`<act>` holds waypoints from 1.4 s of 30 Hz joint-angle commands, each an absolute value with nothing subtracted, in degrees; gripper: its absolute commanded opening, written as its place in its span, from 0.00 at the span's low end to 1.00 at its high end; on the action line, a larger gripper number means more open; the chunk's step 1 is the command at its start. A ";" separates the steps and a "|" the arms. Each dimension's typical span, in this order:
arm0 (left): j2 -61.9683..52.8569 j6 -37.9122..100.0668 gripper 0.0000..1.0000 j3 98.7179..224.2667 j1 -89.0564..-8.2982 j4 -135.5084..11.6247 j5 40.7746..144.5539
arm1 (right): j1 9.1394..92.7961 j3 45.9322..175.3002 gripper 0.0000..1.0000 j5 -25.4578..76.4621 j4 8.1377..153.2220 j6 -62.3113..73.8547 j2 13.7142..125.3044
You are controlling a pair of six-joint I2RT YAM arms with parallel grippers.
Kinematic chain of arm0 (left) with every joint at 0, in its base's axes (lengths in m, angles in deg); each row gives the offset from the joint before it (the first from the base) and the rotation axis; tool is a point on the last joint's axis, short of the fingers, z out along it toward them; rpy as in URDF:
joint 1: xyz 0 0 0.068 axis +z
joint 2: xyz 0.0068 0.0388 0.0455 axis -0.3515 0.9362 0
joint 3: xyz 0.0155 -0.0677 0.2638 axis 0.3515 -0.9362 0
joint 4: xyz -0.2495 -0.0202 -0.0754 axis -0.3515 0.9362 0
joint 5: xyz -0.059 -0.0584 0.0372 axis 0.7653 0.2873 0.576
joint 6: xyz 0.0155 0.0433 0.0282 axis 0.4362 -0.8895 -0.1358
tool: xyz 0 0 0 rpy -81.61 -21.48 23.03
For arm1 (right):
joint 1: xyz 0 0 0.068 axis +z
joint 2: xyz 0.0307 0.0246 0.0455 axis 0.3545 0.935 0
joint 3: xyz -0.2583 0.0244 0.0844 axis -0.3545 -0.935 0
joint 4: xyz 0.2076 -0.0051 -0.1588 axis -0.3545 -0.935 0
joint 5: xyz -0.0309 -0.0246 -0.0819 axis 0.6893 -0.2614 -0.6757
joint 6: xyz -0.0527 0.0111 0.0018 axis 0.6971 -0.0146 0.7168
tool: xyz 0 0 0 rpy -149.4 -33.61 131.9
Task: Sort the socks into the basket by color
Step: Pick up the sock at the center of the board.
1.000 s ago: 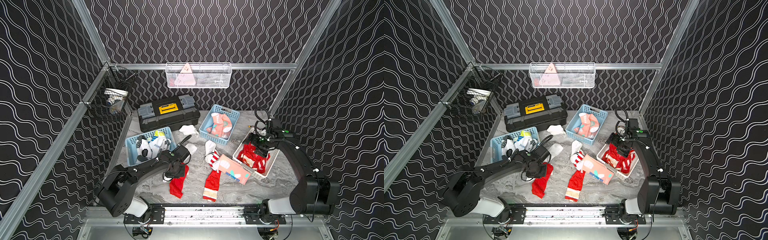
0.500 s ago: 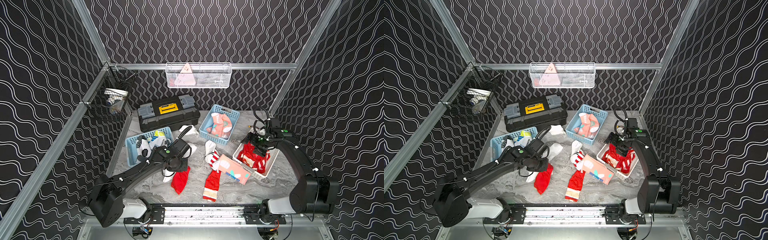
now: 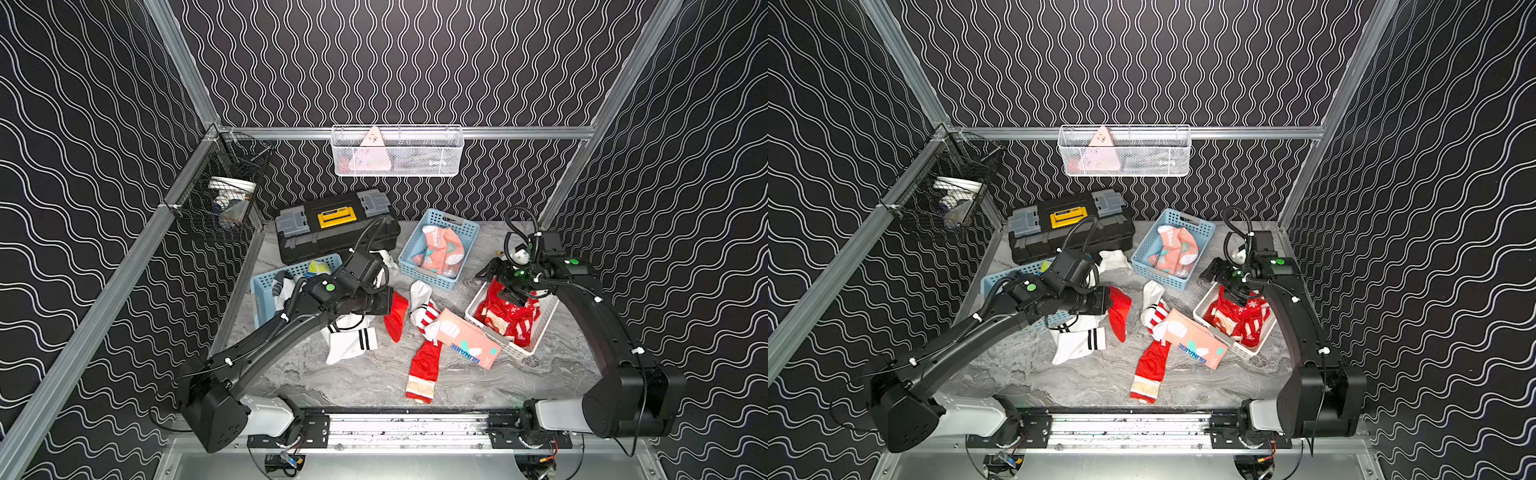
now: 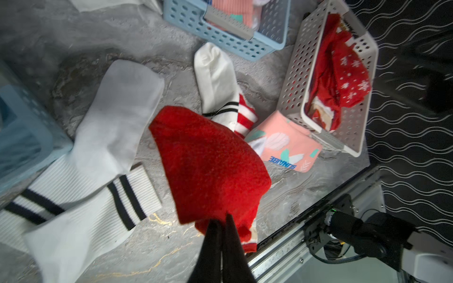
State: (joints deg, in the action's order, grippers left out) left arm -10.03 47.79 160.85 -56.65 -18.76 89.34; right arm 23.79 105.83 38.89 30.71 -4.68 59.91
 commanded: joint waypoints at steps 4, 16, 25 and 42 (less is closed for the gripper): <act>-7.95 49.26 0.00 164.32 -56.72 -28.41 94.28 | 26.91 106.97 0.89 48.29 36.64 -5.99 58.91; -1.24 54.72 0.00 169.22 -57.08 -41.81 101.71 | 36.51 109.71 0.84 58.39 43.44 -6.20 60.11; 1.40 57.34 0.00 171.20 -57.60 -47.07 104.67 | 40.95 109.63 0.60 57.27 45.65 -6.11 60.89; 1.12 55.71 0.30 171.23 -57.60 -44.75 103.70 | 41.16 111.01 0.00 52.27 43.14 -4.47 59.13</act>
